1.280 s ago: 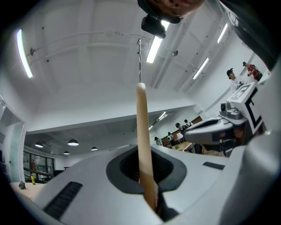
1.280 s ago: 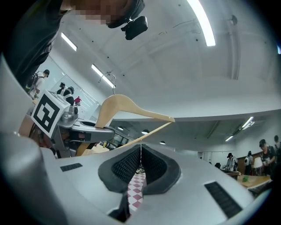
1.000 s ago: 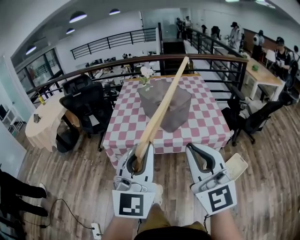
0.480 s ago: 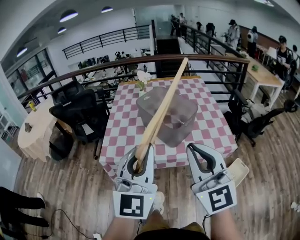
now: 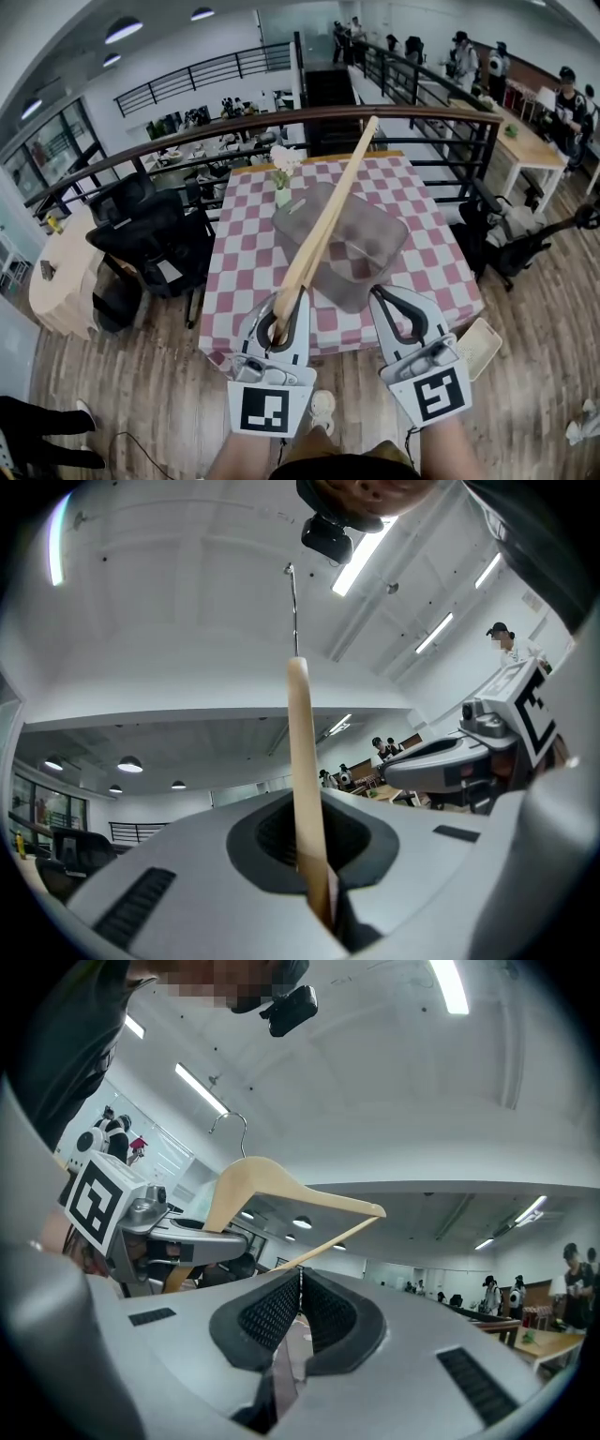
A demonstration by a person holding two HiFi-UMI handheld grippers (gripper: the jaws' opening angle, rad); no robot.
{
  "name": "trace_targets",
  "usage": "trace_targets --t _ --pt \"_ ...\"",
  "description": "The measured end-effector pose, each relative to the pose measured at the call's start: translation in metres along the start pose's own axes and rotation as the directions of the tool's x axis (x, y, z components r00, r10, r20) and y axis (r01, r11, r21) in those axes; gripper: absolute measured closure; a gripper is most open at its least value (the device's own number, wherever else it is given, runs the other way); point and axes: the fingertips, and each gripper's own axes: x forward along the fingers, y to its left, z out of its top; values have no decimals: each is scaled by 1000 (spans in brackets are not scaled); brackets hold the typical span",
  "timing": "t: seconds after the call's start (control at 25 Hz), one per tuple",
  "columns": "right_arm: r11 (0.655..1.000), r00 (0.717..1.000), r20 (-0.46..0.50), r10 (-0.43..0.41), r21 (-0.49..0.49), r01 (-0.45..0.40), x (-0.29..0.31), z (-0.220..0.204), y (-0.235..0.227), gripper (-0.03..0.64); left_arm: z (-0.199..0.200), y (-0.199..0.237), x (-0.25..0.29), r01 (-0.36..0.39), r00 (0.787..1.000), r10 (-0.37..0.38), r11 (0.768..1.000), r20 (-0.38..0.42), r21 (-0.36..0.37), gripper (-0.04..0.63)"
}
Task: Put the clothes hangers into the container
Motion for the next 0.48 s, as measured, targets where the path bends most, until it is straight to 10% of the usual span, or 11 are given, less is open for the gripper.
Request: trace_targets --t 0.48 --pt "999 998 -36 -42 -4 41 75 -26 -36 583 -34 47 71 36 999 -37 998 -11 -46 588"
